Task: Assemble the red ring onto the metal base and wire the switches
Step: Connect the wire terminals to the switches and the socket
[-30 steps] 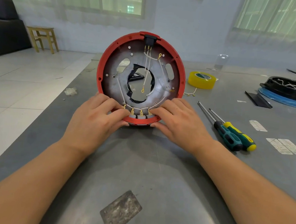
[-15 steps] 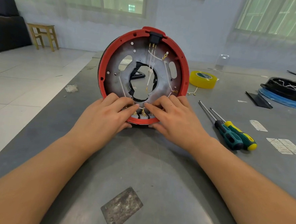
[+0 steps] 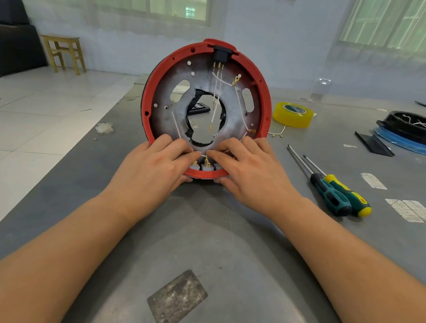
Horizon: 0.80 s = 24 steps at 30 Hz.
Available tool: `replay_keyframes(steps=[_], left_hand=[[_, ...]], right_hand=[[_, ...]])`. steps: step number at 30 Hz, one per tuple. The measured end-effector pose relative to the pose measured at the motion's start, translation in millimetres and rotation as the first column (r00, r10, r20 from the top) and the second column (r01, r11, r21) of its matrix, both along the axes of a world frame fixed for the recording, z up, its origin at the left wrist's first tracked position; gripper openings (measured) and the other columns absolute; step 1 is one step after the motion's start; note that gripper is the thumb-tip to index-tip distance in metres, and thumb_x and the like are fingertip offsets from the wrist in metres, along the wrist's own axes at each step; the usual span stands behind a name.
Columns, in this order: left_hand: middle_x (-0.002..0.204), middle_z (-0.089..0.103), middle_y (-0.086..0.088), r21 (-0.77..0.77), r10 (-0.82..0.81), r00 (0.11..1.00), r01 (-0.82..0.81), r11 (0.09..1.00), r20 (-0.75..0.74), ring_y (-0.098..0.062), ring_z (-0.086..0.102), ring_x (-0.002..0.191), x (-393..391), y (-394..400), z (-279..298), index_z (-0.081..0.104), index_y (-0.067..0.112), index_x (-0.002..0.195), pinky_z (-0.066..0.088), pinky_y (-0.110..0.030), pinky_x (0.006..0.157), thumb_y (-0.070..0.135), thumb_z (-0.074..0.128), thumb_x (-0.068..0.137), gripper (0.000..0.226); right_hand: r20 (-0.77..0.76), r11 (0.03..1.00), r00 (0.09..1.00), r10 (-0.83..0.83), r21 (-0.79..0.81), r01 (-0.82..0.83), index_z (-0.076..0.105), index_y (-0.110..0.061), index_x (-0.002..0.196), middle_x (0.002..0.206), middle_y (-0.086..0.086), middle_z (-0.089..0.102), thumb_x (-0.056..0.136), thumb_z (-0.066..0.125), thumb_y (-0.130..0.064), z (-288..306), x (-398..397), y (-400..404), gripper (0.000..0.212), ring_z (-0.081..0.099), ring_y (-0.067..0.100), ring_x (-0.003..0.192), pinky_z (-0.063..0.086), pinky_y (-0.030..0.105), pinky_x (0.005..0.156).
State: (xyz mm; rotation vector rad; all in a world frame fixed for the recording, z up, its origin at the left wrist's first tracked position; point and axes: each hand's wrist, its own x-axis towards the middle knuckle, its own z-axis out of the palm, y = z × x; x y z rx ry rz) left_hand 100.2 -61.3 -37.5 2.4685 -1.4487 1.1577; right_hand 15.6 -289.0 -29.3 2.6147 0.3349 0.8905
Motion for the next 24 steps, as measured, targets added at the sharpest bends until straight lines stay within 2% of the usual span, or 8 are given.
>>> replay_keyframes(steps=[4, 9, 17, 24], left_hand=[[0.128, 0.066, -0.013, -0.016, 0.006, 1.0, -0.006, 1.0, -0.007, -0.035, 0.063, 0.097, 0.2, 2.2, -1.6, 0.068, 0.008, 0.135, 0.058, -0.047, 0.072, 0.022, 0.09, 0.08, 0.06], [0.124, 0.067, -0.011, -0.013, 0.01, 1.0, -0.011, 1.0, -0.011, -0.034, 0.062, 0.097, 0.2, 2.1, -2.2, 0.068, 0.009, 0.134, 0.057, -0.048, 0.071, 0.025, 0.089, 0.081, 0.059], [0.129, 0.066, -0.008, 0.006, 0.013, 1.0, -0.013, 1.0, -0.017, -0.034, 0.06, 0.098, 0.1, 1.9, -0.6, 0.067, 0.01, 0.135, 0.057, -0.05, 0.076, 0.028, 0.082, 0.086, 0.054], [0.128, 0.066, -0.013, -0.013, 0.014, 0.999, -0.014, 1.0, -0.037, -0.035, 0.063, 0.1, -2.2, 2.3, -0.3, 0.068, 0.007, 0.133, 0.06, -0.049, 0.075, 0.026, 0.089, 0.081, 0.059]], right_hand=[[0.008, 0.999, 1.0, -0.005, -0.045, 0.005, 0.049, -0.026, 0.147, 0.141, -0.004, 0.054, 0.092, 0.064, -0.047, -3.0, 0.2, 3.6, 0.06, 0.053, 0.025, 0.106, 0.036, 0.04, 0.089], [-0.004, 0.999, 1.0, -0.014, -0.043, 0.013, 0.052, -0.029, 0.144, 0.14, -0.008, 0.055, 0.095, 0.059, -0.045, -3.3, 0.6, 5.3, 0.052, 0.053, 0.025, 0.107, 0.037, 0.041, 0.09], [0.009, 0.999, 1.0, -0.008, -0.033, 0.008, 0.055, -0.029, 0.141, 0.137, -0.009, 0.057, 0.095, 0.061, -0.044, -2.8, 2.3, 6.3, 0.048, 0.053, 0.024, 0.104, 0.036, 0.04, 0.089], [0.027, 1.0, 1.0, -0.003, -0.012, 0.003, 0.055, -0.024, 0.141, 0.134, -0.002, 0.058, 0.09, 0.069, -0.045, -3.5, -0.1, 4.0, 0.057, 0.055, 0.025, 0.108, 0.036, 0.04, 0.09]])
